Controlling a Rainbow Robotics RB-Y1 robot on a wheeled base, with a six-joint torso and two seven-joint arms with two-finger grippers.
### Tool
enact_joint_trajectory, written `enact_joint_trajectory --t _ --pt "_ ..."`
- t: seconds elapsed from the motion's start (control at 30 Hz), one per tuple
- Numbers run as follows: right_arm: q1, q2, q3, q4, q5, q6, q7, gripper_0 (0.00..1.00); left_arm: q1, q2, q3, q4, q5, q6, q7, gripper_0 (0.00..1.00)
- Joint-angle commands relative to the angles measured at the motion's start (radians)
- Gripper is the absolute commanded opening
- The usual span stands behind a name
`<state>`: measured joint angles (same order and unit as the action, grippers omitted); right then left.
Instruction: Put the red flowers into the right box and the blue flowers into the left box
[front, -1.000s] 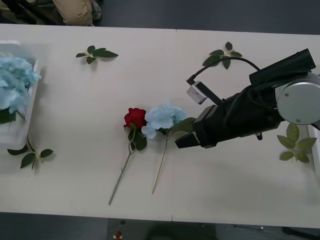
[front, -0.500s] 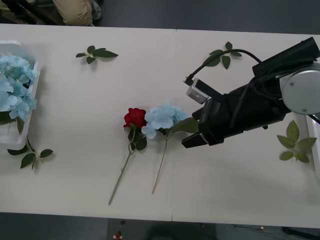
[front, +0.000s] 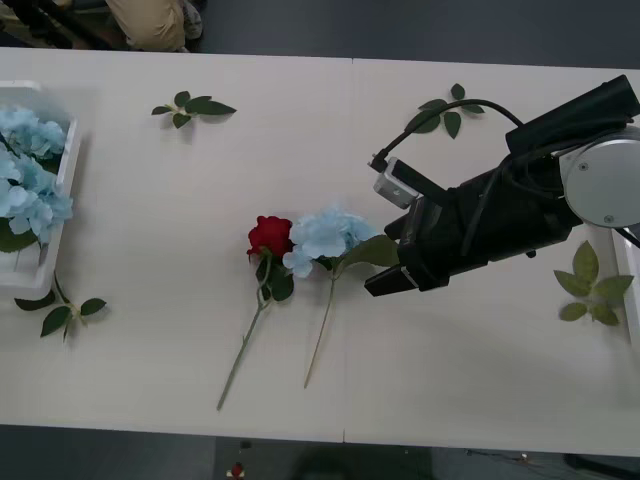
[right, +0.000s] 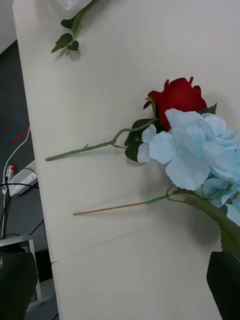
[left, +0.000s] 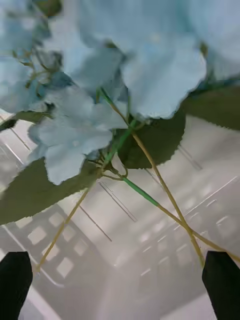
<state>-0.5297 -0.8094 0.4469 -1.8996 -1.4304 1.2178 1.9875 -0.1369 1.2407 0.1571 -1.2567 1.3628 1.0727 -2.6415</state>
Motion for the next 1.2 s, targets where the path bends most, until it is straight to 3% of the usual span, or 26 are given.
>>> enact_joint_trajectory --t 0.03,0.2,0.23,0.4,0.6,0.8,1.2 --pt "-0.009 0.009 -0.016 -0.007 -0.01 -0.004 0.077 1.0 0.008 0.043 0.136 -0.006 0.113 0.17 -0.064 1.0" --pt "-0.007 0.009 -0.016 -0.009 -0.016 -0.004 0.093 1.0 0.022 -0.006 0.222 -0.079 0.345 0.4 -0.064 1.0" --pt "-0.007 0.009 -0.016 -0.009 -0.016 -0.004 0.093 1.0 0.022 -0.006 0.222 -0.079 0.345 0.4 -0.064 1.0" --pt "-0.007 0.012 -0.016 -0.009 -0.016 -0.004 0.109 1.0 0.02 -0.207 0.159 -0.345 0.409 0.374 -0.064 1.0" --pt "-0.007 0.03 -0.017 -0.009 -0.012 0.019 0.143 1.0 0.02 -0.399 0.01 -0.583 0.219 0.243 -0.064 1.0" --pt "-0.006 0.041 -0.017 -0.009 -0.001 0.039 0.178 1.0 0.01 -0.543 -0.12 -0.714 -0.034 0.228 0.178 1.0" --pt "-0.007 0.03 -0.037 0.125 -0.088 0.045 0.47 1.0 -0.049 -0.589 -0.435 -0.748 -0.416 0.227 0.462 1.0"
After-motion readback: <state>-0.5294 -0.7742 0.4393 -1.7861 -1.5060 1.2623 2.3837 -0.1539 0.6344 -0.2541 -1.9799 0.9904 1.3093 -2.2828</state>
